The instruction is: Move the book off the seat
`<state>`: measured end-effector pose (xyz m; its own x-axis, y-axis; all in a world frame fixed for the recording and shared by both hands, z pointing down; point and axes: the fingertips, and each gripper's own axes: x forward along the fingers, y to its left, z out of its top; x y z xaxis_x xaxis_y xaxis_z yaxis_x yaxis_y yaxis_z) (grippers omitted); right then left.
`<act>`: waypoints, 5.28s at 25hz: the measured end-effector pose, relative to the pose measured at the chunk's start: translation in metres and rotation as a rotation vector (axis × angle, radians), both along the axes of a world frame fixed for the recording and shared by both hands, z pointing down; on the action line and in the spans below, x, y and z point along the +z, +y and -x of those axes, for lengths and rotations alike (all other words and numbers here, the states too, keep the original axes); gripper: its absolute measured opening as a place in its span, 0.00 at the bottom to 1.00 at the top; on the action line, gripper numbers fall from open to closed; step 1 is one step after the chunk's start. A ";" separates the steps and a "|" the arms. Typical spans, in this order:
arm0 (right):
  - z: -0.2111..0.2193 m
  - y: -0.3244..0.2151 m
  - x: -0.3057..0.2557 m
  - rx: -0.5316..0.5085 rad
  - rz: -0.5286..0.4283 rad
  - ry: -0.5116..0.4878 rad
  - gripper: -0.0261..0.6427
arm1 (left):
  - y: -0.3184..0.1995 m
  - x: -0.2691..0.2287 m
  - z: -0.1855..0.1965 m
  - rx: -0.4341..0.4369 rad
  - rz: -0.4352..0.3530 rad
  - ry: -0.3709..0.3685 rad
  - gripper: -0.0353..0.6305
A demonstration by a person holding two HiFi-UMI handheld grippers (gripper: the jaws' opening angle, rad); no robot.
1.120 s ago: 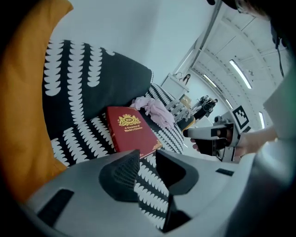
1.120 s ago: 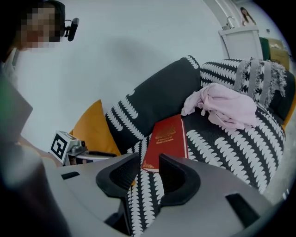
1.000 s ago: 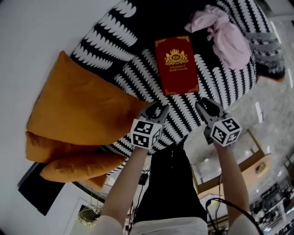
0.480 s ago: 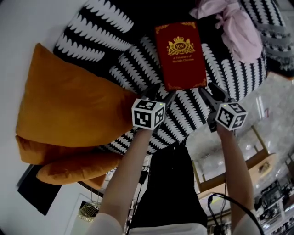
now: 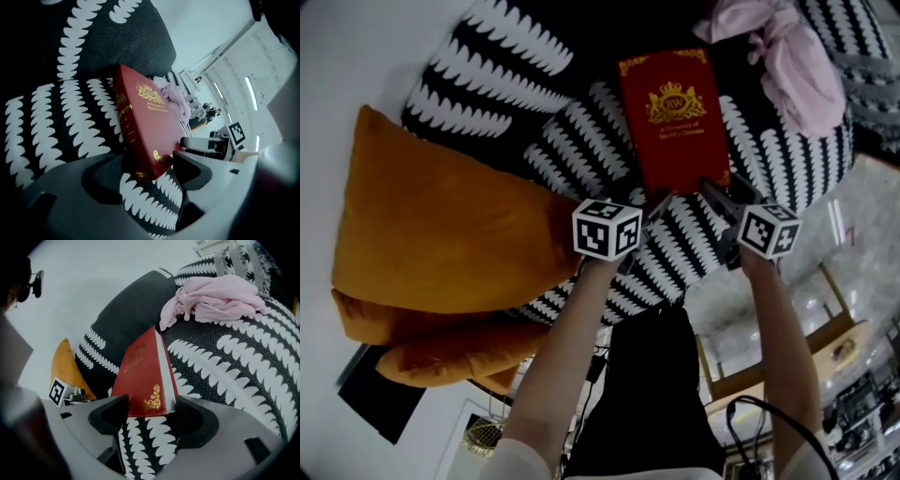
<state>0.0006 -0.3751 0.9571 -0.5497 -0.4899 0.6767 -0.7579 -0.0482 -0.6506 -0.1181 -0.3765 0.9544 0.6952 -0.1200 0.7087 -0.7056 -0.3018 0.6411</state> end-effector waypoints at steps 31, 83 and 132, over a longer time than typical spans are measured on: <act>-0.021 0.055 -0.178 -0.045 -0.194 0.081 0.49 | 0.050 -0.175 -0.027 0.144 -0.164 0.011 0.46; -0.058 0.251 -0.461 0.550 -0.389 0.311 0.49 | 0.180 -0.454 -0.091 0.722 -0.384 0.257 0.46; -0.120 0.866 -0.463 1.300 -0.295 0.548 0.48 | 0.755 -0.452 -0.238 1.557 -0.323 0.435 0.46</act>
